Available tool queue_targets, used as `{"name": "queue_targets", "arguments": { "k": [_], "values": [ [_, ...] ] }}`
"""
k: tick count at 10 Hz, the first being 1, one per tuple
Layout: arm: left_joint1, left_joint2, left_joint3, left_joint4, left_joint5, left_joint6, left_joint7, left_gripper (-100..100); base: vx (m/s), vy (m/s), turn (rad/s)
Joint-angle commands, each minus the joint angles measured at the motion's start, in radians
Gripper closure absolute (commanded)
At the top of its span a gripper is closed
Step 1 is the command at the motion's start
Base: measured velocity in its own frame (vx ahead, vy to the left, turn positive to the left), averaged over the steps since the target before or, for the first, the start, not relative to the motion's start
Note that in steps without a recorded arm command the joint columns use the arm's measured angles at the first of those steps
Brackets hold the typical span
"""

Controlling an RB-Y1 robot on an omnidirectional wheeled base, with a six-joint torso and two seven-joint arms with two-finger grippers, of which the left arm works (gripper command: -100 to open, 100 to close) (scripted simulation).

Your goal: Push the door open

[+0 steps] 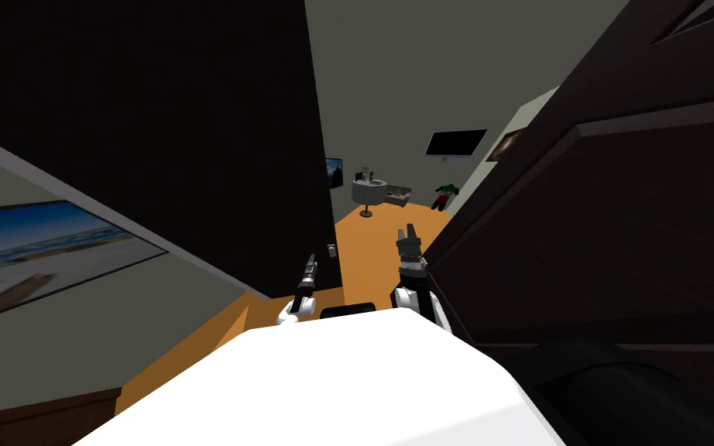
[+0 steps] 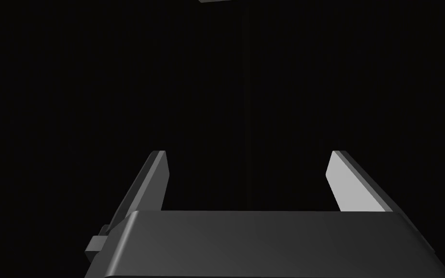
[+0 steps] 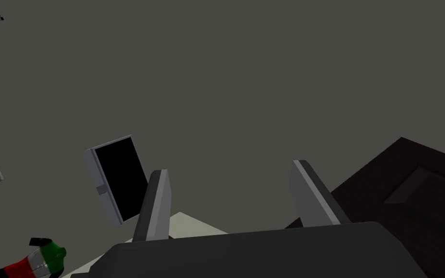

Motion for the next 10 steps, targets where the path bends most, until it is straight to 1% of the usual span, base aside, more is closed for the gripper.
{"name": "queue_targets", "arguments": {
  "k": [1, 3, 5, 6, 7, 8, 10],
  "values": [
    [-0.004, -0.004, 0.003, 0.008, 0.001, -0.007, -0.003, -100, 0.194, -0.038, -0.018],
    [-0.004, -0.021, 0.006, 0.011, 0.002, -0.011, -0.007, -100, 0.188, -0.073, -0.026],
    [-0.004, -0.055, 0.009, 0.014, 0.003, -0.015, -0.010, -100, 0.170, -0.099, -0.013],
    [-0.004, -0.066, 0.010, 0.014, 0.004, -0.016, -0.011, -100, 0.099, -0.155, -0.022],
    [-0.002, -0.054, 0.013, 0.012, 0.005, -0.014, -0.010, -100, 0.038, -0.075, -0.002],
    [-0.002, -0.054, 0.013, 0.012, 0.005, -0.014, -0.010, 100, -0.006, 0.011, 0.008],
    [-0.002, -0.054, 0.013, 0.012, 0.005, -0.014, -0.010, 100, -0.012, 0.024, -0.016]
  ]
}}
